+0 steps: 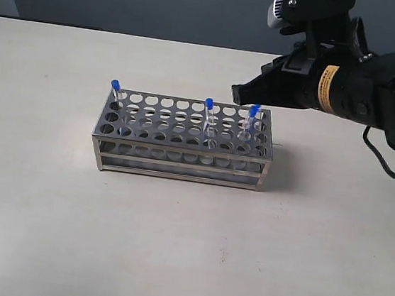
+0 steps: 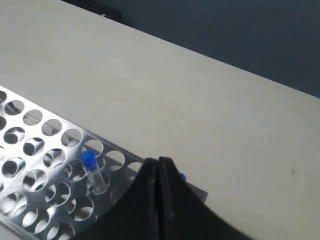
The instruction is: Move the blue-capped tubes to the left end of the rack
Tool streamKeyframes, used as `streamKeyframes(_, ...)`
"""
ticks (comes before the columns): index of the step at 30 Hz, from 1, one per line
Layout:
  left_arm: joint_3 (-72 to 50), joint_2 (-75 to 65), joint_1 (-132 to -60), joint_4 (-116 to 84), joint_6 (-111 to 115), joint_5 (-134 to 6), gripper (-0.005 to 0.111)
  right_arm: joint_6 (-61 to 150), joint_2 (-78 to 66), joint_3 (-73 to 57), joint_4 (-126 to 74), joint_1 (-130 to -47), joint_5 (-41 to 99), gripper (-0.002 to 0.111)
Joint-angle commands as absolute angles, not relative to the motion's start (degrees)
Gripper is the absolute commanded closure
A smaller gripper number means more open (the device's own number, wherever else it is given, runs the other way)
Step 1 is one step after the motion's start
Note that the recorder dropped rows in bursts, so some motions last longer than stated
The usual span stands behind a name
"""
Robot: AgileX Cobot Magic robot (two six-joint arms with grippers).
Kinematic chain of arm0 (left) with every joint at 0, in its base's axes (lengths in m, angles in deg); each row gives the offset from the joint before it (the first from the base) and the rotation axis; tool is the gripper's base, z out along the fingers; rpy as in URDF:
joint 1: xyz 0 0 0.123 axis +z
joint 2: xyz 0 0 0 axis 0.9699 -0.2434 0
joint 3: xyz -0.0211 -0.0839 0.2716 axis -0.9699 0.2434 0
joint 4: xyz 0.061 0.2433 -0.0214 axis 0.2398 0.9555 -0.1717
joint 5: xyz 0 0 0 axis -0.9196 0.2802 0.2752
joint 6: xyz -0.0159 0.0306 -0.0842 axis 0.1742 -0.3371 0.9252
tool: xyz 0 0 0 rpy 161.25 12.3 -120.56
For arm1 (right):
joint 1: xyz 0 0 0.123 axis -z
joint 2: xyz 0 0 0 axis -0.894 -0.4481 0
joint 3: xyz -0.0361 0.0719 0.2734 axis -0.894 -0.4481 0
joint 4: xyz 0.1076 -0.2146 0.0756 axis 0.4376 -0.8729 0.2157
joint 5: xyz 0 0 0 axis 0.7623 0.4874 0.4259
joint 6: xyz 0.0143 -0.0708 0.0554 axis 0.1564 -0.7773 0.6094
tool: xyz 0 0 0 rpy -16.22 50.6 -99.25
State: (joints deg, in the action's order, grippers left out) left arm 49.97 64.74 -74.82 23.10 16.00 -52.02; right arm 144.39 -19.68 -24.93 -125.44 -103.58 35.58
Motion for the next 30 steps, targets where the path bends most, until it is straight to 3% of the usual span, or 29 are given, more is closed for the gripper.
streamKeyframes(1, 49.66, 64.54, -74.95, 23.05, 16.28, -52.2, 0.106, 144.1, -20.83, -24.91, -125.39, -103.39, 31.11, 0.106)
streamKeyframes(2, 49.66, 64.54, -74.95, 23.05, 16.28, -52.2, 0.106, 144.1, -21.28, -24.91, -125.62, -103.39, 30.69, 0.102)
streamKeyframes(4, 49.66, 64.54, -74.95, 23.05, 16.28, -52.2, 0.106, 144.1, -22.3, -24.91, -125.62, -103.39, 33.61, 0.08)
streamKeyframes(5, 49.66, 64.54, -74.95, 23.05, 16.28, -52.2, 0.106, 144.1, -22.95, -24.91, -125.05, -103.39, 37.9, 0.064)
streamKeyframes(6, 49.66, 64.54, -74.95, 23.05, 16.28, -52.2, 0.106, 144.1, -23.49, -24.91, -124.48, -103.39, 39.37, 0.059)
streamKeyframes(8, 49.66, 64.54, -74.95, 23.05, 16.28, -52.31, 0.106, 144.37, -25.16, -24.91, -122.99, -103.39, 39.02, 0.062)
streamKeyframes(11, 49.66, 64.54, -74.95, 23.05, 16.28, -52.31, 0.106, 144.47, -27.11, -24.91, -122.64, -103.39, 32.57, 0.083)
streamKeyframes(12, 49.66, 64.54, -74.95, 23.05, 16.28, -52.31, 0.106, 144.47, -27.67, -24.91, -122.64, -103.39, 32.91, 0.084)
streamKeyframes(16, 49.66, 64.54, -74.95, 23.05, 16.28, -52.31, 0.106, 144.47, -30.03, -24.79, -122.64, -103.39, 37.72, 0.067)
streamKeyframes(19, 49.66, 64.54, -74.95, 23.05, 16.28, -52.31, 0.106, 144.47, -31.27, -24.12, -122.64, -103.39, 36.93, 0.063)
streamKeyframes(27, 49.66, 64.54, -74.95, 23.05, 16.28, -52.31, 0.106, 144.47, -35.12, -20.43, -123.34, -103.39, 37.36, 0.064)
streamKeyframes(29, 49.66, 64.54, -74.95, 23.05, 16.28, -52.31, 0.106, 144.47, -35.8, -20.06, -123.23, -103.39, 37.59, 0.071)
streamKeyframes(30, 49.66, 64.54, -74.95, 23.05, 16.28, -52.31, 0.106, 144.47, -36.28, -19.91, -123.23, -103.39, 37.84, 0.08)
